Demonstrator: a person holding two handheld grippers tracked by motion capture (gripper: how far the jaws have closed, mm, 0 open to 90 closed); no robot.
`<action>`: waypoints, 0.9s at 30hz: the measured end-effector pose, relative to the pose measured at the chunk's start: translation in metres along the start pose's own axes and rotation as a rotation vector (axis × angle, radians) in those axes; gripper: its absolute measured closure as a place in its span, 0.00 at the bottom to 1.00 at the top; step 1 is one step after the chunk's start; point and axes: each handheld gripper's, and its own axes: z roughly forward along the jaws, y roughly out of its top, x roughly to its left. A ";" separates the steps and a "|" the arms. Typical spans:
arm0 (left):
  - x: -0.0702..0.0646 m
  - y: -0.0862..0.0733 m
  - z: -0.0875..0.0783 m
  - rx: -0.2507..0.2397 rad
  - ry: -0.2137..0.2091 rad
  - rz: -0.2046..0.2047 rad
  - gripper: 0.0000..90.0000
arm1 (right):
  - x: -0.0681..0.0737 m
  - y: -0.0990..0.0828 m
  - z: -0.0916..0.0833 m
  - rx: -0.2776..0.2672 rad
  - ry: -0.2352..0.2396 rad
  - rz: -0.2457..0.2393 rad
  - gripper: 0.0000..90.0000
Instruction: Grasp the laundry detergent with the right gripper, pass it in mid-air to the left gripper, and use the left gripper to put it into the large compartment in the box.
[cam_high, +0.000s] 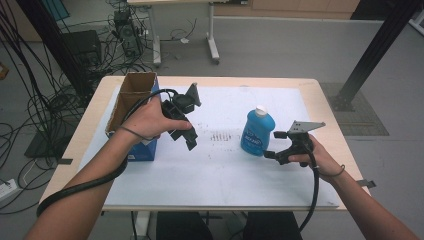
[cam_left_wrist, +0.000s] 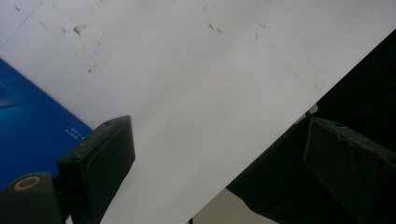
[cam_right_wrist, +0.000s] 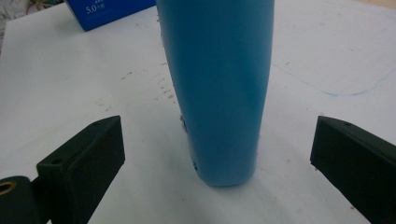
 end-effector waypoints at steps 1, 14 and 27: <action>0.000 0.000 0.000 0.000 0.000 -0.001 0.10 | 0.000 0.000 0.001 -0.006 0.003 0.000 0.03; -0.001 0.002 0.001 -0.001 -0.004 0.007 0.10 | -0.004 0.000 0.014 -0.064 -0.010 -0.035 0.03; -0.001 0.004 0.005 -0.004 -0.014 0.011 0.10 | -0.011 -0.002 0.029 -0.101 -0.002 -0.026 0.04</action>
